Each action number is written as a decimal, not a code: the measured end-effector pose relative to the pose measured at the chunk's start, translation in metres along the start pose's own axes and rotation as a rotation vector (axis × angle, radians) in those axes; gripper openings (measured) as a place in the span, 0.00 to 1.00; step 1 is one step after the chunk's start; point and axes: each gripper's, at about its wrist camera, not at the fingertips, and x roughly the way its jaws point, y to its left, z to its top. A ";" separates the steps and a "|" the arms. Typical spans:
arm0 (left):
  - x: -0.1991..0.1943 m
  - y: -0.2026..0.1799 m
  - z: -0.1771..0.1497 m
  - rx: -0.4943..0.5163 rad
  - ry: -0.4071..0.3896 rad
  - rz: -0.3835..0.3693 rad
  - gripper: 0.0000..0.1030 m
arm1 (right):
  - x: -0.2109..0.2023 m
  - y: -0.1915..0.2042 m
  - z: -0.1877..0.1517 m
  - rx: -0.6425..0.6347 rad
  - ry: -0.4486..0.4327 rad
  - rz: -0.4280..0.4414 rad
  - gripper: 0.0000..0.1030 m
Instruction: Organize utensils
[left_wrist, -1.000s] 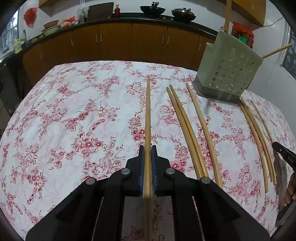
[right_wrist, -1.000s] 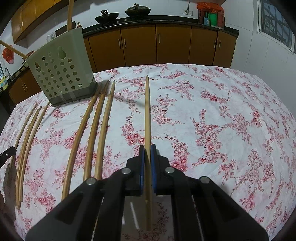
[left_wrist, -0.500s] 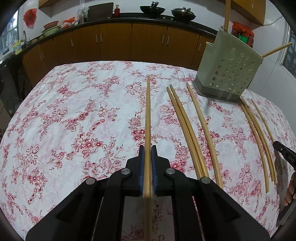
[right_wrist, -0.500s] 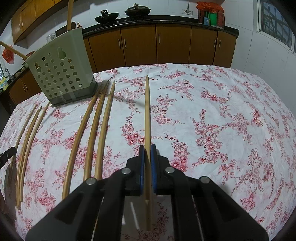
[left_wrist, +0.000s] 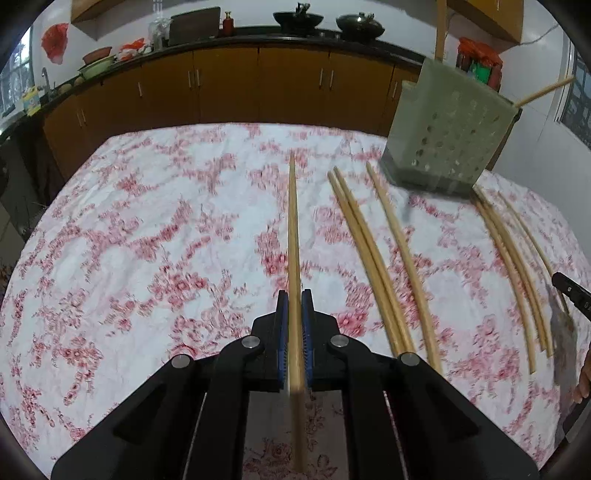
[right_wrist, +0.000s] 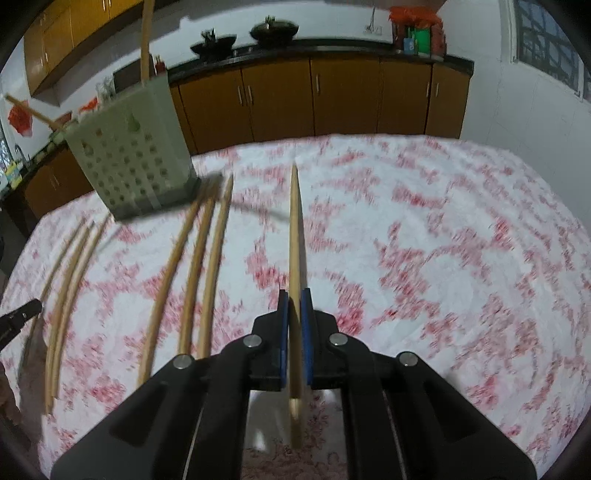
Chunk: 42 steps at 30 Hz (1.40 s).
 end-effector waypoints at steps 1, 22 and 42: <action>-0.007 0.000 0.003 -0.002 -0.020 -0.006 0.08 | -0.009 -0.001 0.004 0.002 -0.027 0.003 0.08; -0.095 -0.002 0.057 -0.066 -0.319 -0.063 0.07 | -0.104 0.003 0.052 0.032 -0.346 0.076 0.08; -0.178 -0.056 0.121 0.036 -0.533 -0.227 0.07 | -0.203 0.047 0.137 -0.013 -0.627 0.289 0.08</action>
